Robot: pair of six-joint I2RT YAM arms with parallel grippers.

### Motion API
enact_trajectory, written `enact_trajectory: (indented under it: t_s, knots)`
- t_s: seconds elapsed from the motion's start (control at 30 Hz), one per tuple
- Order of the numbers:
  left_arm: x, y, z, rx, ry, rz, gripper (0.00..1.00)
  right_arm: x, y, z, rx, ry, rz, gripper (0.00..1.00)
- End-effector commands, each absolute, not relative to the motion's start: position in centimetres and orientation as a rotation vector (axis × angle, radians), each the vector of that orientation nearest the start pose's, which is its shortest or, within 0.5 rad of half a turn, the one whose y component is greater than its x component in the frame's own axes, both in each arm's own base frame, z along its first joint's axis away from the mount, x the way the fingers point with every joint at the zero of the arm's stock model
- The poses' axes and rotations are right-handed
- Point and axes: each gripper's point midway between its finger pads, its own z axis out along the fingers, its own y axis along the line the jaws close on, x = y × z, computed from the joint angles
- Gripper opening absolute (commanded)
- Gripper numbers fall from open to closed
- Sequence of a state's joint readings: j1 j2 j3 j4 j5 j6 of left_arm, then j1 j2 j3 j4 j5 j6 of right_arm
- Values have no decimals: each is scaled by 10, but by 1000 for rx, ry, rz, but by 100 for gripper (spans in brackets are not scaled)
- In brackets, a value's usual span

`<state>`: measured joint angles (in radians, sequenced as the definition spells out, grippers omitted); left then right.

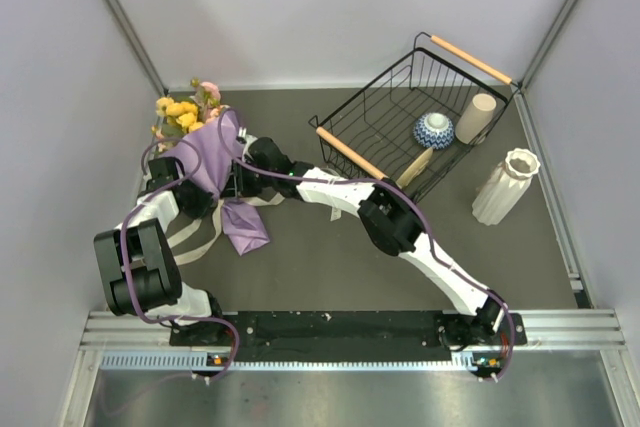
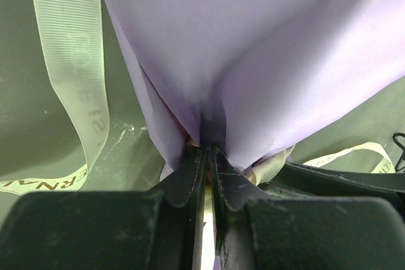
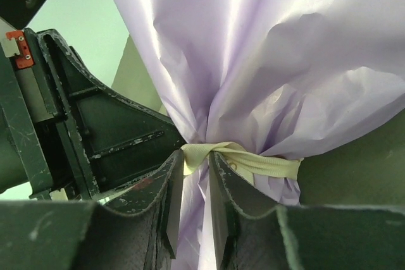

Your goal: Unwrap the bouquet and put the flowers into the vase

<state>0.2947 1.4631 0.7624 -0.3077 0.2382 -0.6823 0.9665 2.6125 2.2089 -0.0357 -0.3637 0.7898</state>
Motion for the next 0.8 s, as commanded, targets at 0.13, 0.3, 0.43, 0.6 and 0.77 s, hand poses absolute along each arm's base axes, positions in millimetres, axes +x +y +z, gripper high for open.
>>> enact_trajectory:
  t_s: [0.13, 0.3, 0.43, 0.6, 0.77]
  knots:
    - [322, 27, 48, -1134, 2326, -466, 13, 322, 635, 100, -483, 2176, 1446, 28]
    - [322, 27, 46, -1136, 2328, -465, 13, 321, 635, 98, -493, 2174, 1439, 18]
    - [322, 29, 45, -1144, 2328, -449, 13, 321, 631, 115, -502, 2152, 1437, 0]
    - [321, 33, 42, -1168, 2328, -428, 13, 313, 621, 152, -531, 2109, 1458, 0]
    - [321, 38, 42, -1178, 2320, -403, 14, 300, 610, 179, -556, 2079, 1492, 0]
